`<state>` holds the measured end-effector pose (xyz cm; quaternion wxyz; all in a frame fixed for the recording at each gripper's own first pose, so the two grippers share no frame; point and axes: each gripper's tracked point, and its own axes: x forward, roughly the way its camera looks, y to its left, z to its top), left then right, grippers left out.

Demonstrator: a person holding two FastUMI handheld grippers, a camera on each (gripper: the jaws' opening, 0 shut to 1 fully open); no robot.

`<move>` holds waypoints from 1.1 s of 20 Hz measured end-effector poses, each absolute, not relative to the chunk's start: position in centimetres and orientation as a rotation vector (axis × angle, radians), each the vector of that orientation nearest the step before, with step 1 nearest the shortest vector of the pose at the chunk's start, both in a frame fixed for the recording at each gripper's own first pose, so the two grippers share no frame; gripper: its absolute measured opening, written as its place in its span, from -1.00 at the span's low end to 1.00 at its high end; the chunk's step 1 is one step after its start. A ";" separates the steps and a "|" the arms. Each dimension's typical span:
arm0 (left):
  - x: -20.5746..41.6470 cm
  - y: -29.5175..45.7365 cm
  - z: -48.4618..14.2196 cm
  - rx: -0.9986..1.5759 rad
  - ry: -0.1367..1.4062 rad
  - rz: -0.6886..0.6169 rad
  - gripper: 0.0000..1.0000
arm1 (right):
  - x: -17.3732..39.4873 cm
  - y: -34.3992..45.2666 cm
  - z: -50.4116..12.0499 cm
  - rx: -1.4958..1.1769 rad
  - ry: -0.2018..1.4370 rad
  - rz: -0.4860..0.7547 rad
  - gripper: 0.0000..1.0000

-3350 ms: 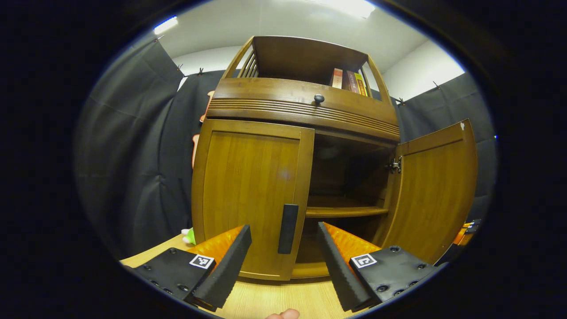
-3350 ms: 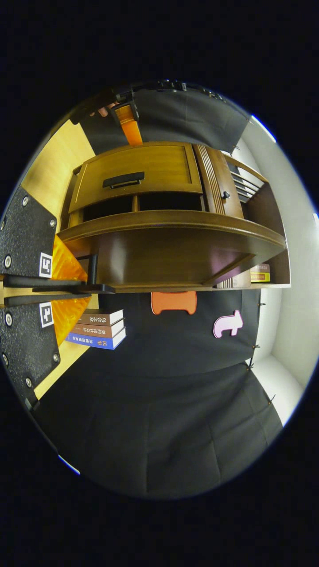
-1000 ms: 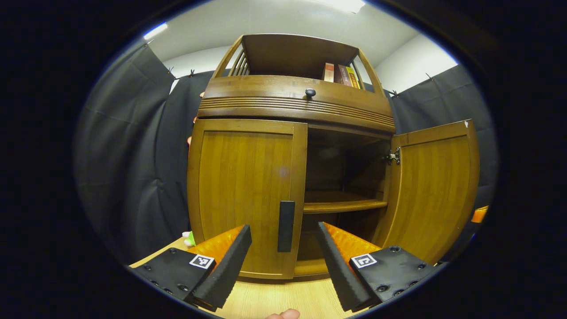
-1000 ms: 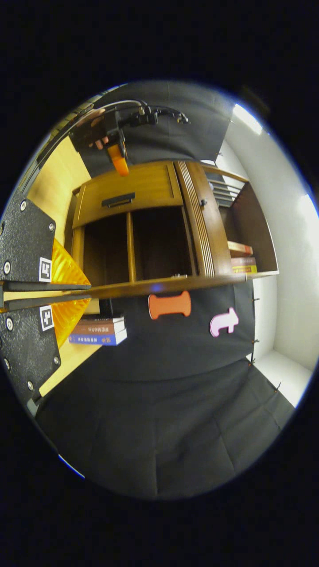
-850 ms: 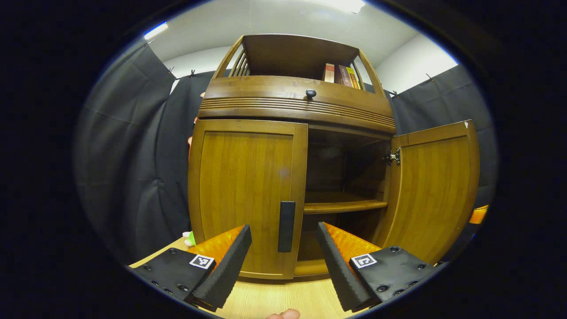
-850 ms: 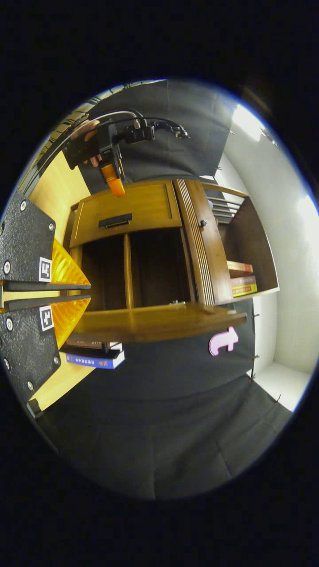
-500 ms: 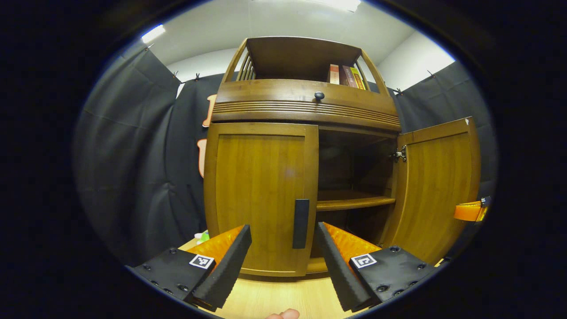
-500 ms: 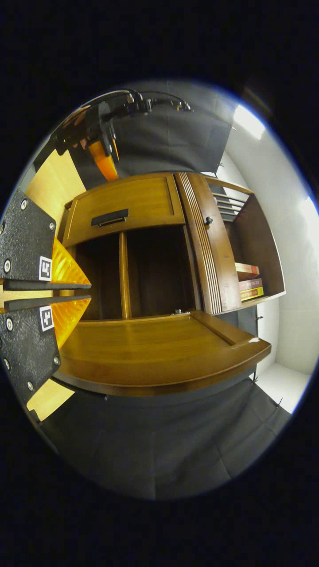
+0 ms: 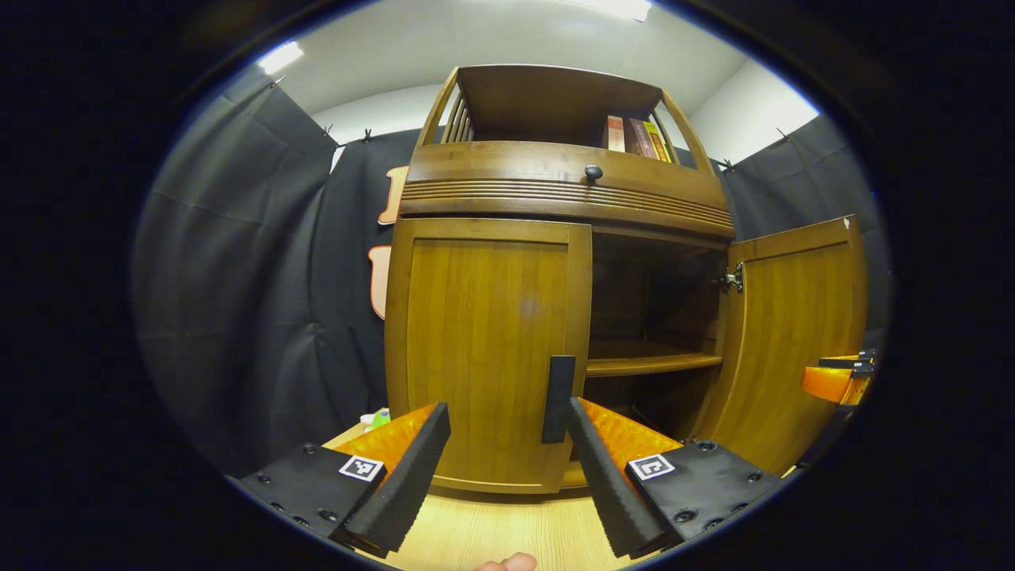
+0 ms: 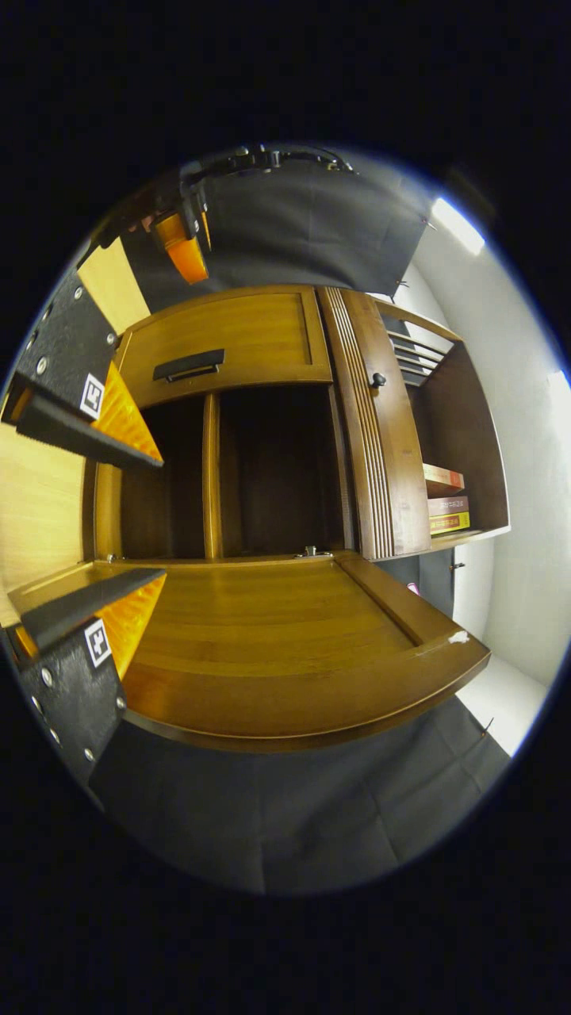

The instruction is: Open the right door of the double-door shoe cabinet with the right hand, and open the left door with the left hand.

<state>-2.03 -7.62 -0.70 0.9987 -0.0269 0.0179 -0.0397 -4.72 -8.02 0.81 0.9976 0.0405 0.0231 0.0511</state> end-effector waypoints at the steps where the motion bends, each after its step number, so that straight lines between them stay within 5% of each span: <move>1: -1.8 -8.3 -0.7 -0.070 0.039 -0.102 0.90 | -4.9 -8.1 0.8 0.089 0.042 0.095 0.75; 2: -1.5 -9.0 -0.7 -0.091 0.043 -0.127 0.90 | -4.9 -8.3 0.8 0.088 0.041 0.086 1.00; 4: -0.5 -9.9 -0.3 -0.118 0.042 -0.157 0.90 | -5.0 -8.4 0.8 0.083 0.048 0.086 1.00; 5: 0.2 -10.3 -0.1 -0.124 0.041 -0.167 0.90 | -5.3 -8.2 0.8 0.085 0.049 0.091 0.84; 22: 11.8 -14.2 -2.7 -0.048 0.066 -0.204 0.90 | -6.2 -7.4 0.7 0.072 0.057 0.121 0.84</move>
